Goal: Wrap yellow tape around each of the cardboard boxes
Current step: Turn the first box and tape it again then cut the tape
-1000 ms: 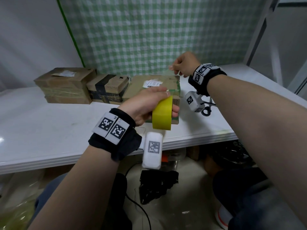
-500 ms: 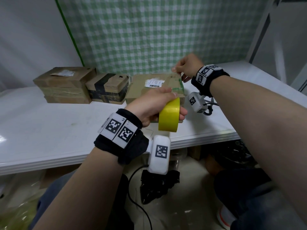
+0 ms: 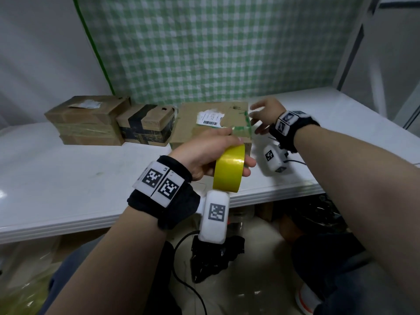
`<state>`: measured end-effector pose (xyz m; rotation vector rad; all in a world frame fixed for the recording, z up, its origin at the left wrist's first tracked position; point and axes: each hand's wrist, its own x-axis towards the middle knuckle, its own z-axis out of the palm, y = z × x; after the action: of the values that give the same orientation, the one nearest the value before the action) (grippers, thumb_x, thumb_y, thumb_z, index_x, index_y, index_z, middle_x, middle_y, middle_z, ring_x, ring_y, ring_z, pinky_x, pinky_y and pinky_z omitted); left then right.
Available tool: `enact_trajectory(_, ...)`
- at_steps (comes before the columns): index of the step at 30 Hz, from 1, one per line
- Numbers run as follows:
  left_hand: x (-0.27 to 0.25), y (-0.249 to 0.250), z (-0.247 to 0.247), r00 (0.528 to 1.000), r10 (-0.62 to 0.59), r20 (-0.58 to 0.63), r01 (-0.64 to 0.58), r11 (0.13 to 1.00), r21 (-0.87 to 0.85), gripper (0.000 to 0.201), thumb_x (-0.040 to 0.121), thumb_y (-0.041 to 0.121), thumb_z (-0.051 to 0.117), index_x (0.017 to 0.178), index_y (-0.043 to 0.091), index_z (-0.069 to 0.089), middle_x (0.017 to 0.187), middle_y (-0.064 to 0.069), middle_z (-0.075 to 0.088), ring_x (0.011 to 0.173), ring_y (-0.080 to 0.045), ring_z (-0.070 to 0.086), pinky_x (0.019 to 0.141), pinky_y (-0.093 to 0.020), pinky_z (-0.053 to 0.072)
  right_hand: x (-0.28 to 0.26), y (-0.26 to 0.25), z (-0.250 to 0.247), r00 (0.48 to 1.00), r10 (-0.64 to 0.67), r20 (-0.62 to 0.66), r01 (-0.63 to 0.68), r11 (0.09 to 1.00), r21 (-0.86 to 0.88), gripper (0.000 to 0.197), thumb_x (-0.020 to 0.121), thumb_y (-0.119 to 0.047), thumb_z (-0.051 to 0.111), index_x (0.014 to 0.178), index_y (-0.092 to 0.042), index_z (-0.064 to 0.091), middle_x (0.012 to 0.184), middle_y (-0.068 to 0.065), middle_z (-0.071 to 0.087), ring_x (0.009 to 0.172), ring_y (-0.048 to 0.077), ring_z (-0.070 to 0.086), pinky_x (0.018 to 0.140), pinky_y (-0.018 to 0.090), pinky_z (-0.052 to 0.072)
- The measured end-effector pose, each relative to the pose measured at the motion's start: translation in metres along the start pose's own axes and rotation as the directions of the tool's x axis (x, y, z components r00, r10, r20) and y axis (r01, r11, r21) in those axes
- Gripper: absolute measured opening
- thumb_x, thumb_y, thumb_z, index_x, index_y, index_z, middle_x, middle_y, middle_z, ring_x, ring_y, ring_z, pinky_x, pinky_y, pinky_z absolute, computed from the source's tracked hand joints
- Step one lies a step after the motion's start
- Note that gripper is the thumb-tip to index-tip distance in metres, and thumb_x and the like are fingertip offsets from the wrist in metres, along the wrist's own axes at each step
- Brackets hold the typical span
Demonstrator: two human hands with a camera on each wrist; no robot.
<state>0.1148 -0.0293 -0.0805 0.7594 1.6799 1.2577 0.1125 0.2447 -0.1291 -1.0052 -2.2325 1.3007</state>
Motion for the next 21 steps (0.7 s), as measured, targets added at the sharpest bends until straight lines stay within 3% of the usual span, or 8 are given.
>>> enact_trajectory(5, -0.005, 0.0, -0.001, 1.0, 0.012, -0.004, -0.012, 1.0, 0.004, 0.018, 0.107, 0.021, 0.048, 0.091, 0.028, 0.05, 0.081, -0.011, 0.077, 0.065, -0.026, 0.073, 0.076, -0.038, 0.056, -0.032, -0.011, -0.009, 0.952, -0.279, -0.128, 0.287, 0.957, 0.044, 0.031, 0.099, -0.033, 0.063, 0.126, -0.018, 0.068, 0.121, -0.002, 0.07, 0.099, 0.019, 0.07, 0.086, 0.039, 0.06)
enact_trajectory(8, -0.012, 0.0, 0.001, 1.0, 0.019, -0.003, -0.019, 1.0, 0.014, 0.017, 0.107, 0.022, 0.048, 0.092, 0.029, 0.049, 0.08, -0.011, 0.077, 0.065, -0.025, 0.072, 0.076, -0.038, 0.056, -0.057, -0.024, -0.004, 0.881, -0.473, 0.034, 0.473, 0.876, -0.095, 0.042, 0.097, -0.042, 0.065, 0.132, -0.019, 0.067, 0.137, -0.002, 0.061, 0.121, 0.014, 0.058, 0.109, 0.036, 0.045)
enact_trajectory(11, -0.016, -0.003, 0.0, 1.0, 0.021, -0.018, -0.021, 1.0, 0.011, 0.013, 0.107, 0.023, 0.049, 0.099, 0.033, 0.049, 0.081, -0.011, 0.077, 0.066, -0.024, 0.074, 0.076, -0.039, 0.058, -0.071, -0.028, 0.009, 0.877, -0.373, 0.302, 0.475, 0.765, -0.435, 0.071, 0.095, -0.063, 0.053, 0.154, -0.024, 0.043, 0.164, -0.002, 0.031, 0.15, 0.026, 0.028, 0.124, 0.045, 0.021)
enact_trajectory(13, -0.016, -0.005, -0.001, 0.999, 0.029, -0.026, -0.028, 0.999, 0.014, 0.011, 0.107, 0.024, 0.049, 0.105, 0.035, 0.049, 0.083, -0.01, 0.077, 0.068, -0.024, 0.075, 0.08, -0.043, 0.059, -0.073, -0.03, 0.013, 0.907, -0.263, 0.329, 0.399, 0.787, -0.471, 0.074, 0.099, -0.063, 0.046, 0.16, -0.025, 0.028, 0.169, -0.003, 0.015, 0.154, 0.026, 0.016, 0.125, 0.042, 0.013)
enact_trajectory(15, -0.016, -0.008, -0.001, 0.999, 0.031, -0.03, -0.031, 0.999, 0.009, 0.025, 0.107, 0.025, 0.05, 0.13, 0.032, 0.045, 0.084, -0.011, 0.077, 0.071, -0.025, 0.075, 0.085, -0.047, 0.058, -0.073, -0.037, 0.012, 0.916, -0.232, 0.328, 0.365, 0.821, -0.439, 0.076, 0.099, -0.061, 0.049, 0.161, -0.022, 0.026, 0.168, -0.001, 0.018, 0.151, 0.023, 0.026, 0.119, 0.033, 0.028)
enact_trajectory(17, -0.013, -0.013, -0.003, 0.999, 0.029, -0.033, -0.029, 1.0, 0.006, 0.054, 0.106, 0.025, 0.052, 0.154, 0.029, 0.027, 0.086, -0.012, 0.077, 0.073, -0.027, 0.075, 0.084, -0.047, 0.058, -0.069, -0.042, 0.011, 0.938, -0.224, 0.265, 0.318, 0.86, -0.399, 0.068, 0.098, -0.055, 0.055, 0.154, -0.02, 0.039, 0.151, 0.002, 0.044, 0.122, 0.02, 0.058, 0.078, 0.018, 0.053)
enact_trajectory(19, -0.011, -0.017, -0.003, 0.999, 0.023, -0.03, -0.023, 1.0, -0.011, 0.064, 0.105, 0.025, 0.054, 0.159, 0.029, 0.02, 0.087, -0.015, 0.077, 0.073, -0.029, 0.075, 0.084, -0.048, 0.059, -0.066, -0.042, 0.012, 0.969, -0.178, 0.174, 0.223, 0.932, -0.287, 0.047, 0.098, -0.05, 0.059, 0.133, -0.019, 0.059, 0.117, 0.001, 0.065, 0.074, 0.014, 0.066, 0.041, 0.016, 0.045)
enact_trajectory(21, -0.008, -0.02, -0.004, 0.999, 0.02, -0.047, -0.021, 0.999, -0.035, 0.066, 0.104, 0.025, 0.056, 0.159, 0.03, 0.02, 0.088, -0.016, 0.077, 0.073, -0.03, 0.074, 0.079, -0.045, 0.06, -0.06, -0.041, 0.011, 0.982, -0.126, 0.14, 0.156, 0.96, -0.232, 0.042, 0.099, -0.052, 0.057, 0.117, -0.015, 0.067, 0.102, 0.007, 0.071, 0.062, 0.02, 0.066, 0.04, 0.021, 0.048)
